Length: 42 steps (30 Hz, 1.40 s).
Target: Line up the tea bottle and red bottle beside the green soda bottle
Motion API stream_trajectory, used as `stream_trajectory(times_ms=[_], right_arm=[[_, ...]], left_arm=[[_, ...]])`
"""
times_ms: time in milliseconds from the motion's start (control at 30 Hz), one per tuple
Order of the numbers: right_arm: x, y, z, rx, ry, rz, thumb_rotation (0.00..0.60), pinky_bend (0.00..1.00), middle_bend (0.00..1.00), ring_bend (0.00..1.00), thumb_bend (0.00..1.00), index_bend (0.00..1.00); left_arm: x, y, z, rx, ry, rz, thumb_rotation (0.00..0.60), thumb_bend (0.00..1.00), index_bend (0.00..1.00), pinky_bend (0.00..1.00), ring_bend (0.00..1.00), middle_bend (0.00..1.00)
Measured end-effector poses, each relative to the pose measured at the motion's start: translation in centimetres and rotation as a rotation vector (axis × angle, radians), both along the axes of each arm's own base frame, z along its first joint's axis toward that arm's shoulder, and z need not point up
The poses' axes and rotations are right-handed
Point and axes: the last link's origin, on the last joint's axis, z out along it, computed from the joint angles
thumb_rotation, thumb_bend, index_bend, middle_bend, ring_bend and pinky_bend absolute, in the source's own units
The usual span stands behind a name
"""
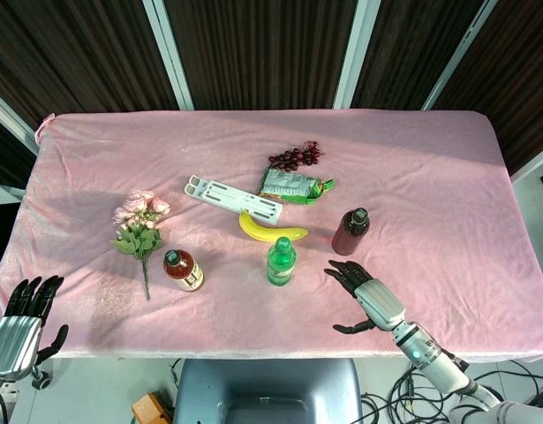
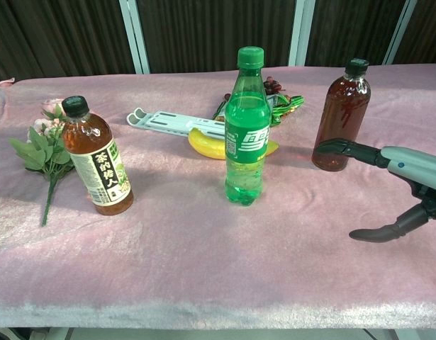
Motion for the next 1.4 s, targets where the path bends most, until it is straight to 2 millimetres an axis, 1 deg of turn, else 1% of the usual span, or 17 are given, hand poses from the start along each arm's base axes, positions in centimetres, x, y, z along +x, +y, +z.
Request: stream_trajectory(times_ms=[233,333,400,533,567,700,767,900,1000,1100,1233,1400], right_arm=[[0.1,0.1,-0.1,0.008,-0.005,0.001,0.600,0.13,0.00,0.00,0.27,0.00],[0.3,0.2,0.3,-0.004,-0.024,0.012,0.600,0.13,0.00,0.00,0.27,0.00],[0.5,0.3,0.9,-0.027,-0.047,0.026,0.600,0.13,0.00,0.00,0.27,0.00],[1.1,0.4,2.9,-0.100,-0.124,0.053,0.600,0.13,0.00,0.00,0.27,0.00],[1.3,0.3,3.6,-0.132,-0.156,0.057,0.600,0.13,0.00,0.00,0.27,0.00],[1.5,-0.6,6.3,-0.249,-0.273,0.042,0.600,0.13,0.00,0.00,0.27,0.00],[1.1,-1.4,7.4,-0.301,-0.310,0.009,0.600,0.13,0.00,0.00,0.27,0.00],[-0.1,-2.9,9.0,-0.401,-0.313,-0.048,0.600,0.13,0.00,0.00,0.27,0.00],[-0.8,-3.6,9.4,-0.425,-0.320,-0.087,0.600,0.13,0.00,0.00,0.27,0.00],[-1.7,-4.5,9.5,-0.448,-0.275,-0.140,0.600,0.13,0.00,0.00,0.27,0.00],[-2.9,-5.8,8.9,-0.431,-0.218,-0.221,0.600,0.13,0.00,0.00,0.27,0.00],[-4.0,-7.2,8.0,-0.367,-0.218,-0.306,0.600,0.13,0.00,0.00,0.27,0.00]], left_arm=[[0.0,0.0,0.0,-0.001,0.001,0.002,0.600,0.39,0.00,0.00,0.00,0.08],[0.1,0.1,0.0,-0.001,0.002,-0.002,0.600,0.39,0.00,0.00,0.00,0.08],[0.1,0.1,0.0,-0.003,0.001,-0.002,0.600,0.39,0.00,0.00,0.00,0.08],[0.0,0.1,0.0,-0.004,0.002,-0.002,0.600,0.39,0.00,0.00,0.00,0.08],[0.0,0.0,0.0,-0.004,0.002,-0.001,0.600,0.39,0.00,0.00,0.00,0.08],[0.0,-0.1,0.0,-0.004,0.003,-0.001,0.600,0.39,0.00,0.00,0.00,0.08],[0.0,0.0,-0.1,-0.005,0.004,-0.002,0.600,0.39,0.00,0.00,0.00,0.08],[0.1,0.1,-0.2,-0.011,0.008,0.000,0.600,0.39,0.00,0.00,0.00,0.08],[0.1,0.3,-0.4,-0.019,0.012,0.003,0.600,0.39,0.00,0.00,0.00,0.08],[0.2,0.4,-0.5,-0.021,0.014,0.002,0.600,0.39,0.00,0.00,0.00,0.08],[0.1,0.4,-0.5,-0.022,0.013,0.004,0.600,0.39,0.00,0.00,0.00,0.08],[0.1,0.5,-0.5,-0.023,0.013,0.005,0.600,0.39,0.00,0.00,0.00,0.08]])
